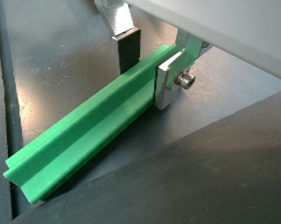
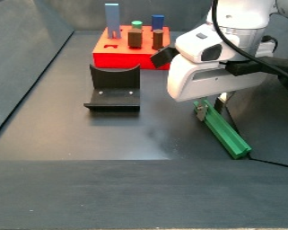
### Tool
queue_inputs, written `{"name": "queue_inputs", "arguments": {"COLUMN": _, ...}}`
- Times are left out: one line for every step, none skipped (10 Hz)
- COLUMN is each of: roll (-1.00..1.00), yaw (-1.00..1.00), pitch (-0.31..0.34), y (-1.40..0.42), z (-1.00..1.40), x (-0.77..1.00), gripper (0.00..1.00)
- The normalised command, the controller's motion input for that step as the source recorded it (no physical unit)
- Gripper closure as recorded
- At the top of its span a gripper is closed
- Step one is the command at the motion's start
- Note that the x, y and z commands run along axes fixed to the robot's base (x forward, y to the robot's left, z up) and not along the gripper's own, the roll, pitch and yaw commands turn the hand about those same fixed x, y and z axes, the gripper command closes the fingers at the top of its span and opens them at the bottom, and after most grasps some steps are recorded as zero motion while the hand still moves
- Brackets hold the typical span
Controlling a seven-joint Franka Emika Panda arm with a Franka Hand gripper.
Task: Pick up the star object. Move up. Place the star object on the fixture. Regrasp the star object. Move to above the board. Insert the star object.
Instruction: Pick up the star object, then move up.
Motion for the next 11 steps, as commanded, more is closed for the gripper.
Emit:
{"name": "queue_inputs", "arguments": {"roll": 0.00, "yaw": 0.00, "pitch": 0.000, "y": 0.00, "z": 0.00, "x": 0.00, "gripper": 1.00}}
{"name": "queue_inputs", "arguments": {"roll": 0.00, "yaw": 0.00, "pitch": 0.000, "y": 0.00, "z": 0.00, "x": 0.00, "gripper": 1.00}}
{"name": "queue_inputs", "arguments": {"roll": 0.00, "yaw": 0.00, "pitch": 0.000, "y": 0.00, "z": 0.00, "x": 0.00, "gripper": 1.00}}
{"name": "queue_inputs", "arguments": {"roll": 0.00, "yaw": 0.00, "pitch": 0.000, "y": 0.00, "z": 0.00, "x": 0.00, "gripper": 1.00}}
{"name": "queue_inputs", "arguments": {"roll": 0.00, "yaw": 0.00, "pitch": 0.000, "y": 0.00, "z": 0.00, "x": 0.00, "gripper": 1.00}}
{"name": "queue_inputs", "arguments": {"roll": 0.00, "yaw": 0.00, "pitch": 0.000, "y": 0.00, "z": 0.00, "x": 0.00, "gripper": 1.00}}
{"name": "queue_inputs", "arguments": {"roll": 0.00, "yaw": 0.00, "pitch": 0.000, "y": 0.00, "z": 0.00, "x": 0.00, "gripper": 1.00}}
{"name": "queue_inputs", "arguments": {"roll": 0.00, "yaw": 0.00, "pitch": 0.000, "y": 0.00, "z": 0.00, "x": 0.00, "gripper": 1.00}}
{"name": "queue_inputs", "arguments": {"roll": 0.00, "yaw": 0.00, "pitch": 0.000, "y": 0.00, "z": 0.00, "x": 0.00, "gripper": 1.00}}
{"name": "queue_inputs", "arguments": {"roll": 0.00, "yaw": 0.00, "pitch": 0.000, "y": 0.00, "z": 0.00, "x": 0.00, "gripper": 1.00}}
{"name": "queue_inputs", "arguments": {"roll": 0.00, "yaw": 0.00, "pitch": 0.000, "y": 0.00, "z": 0.83, "x": 0.00, "gripper": 1.00}}
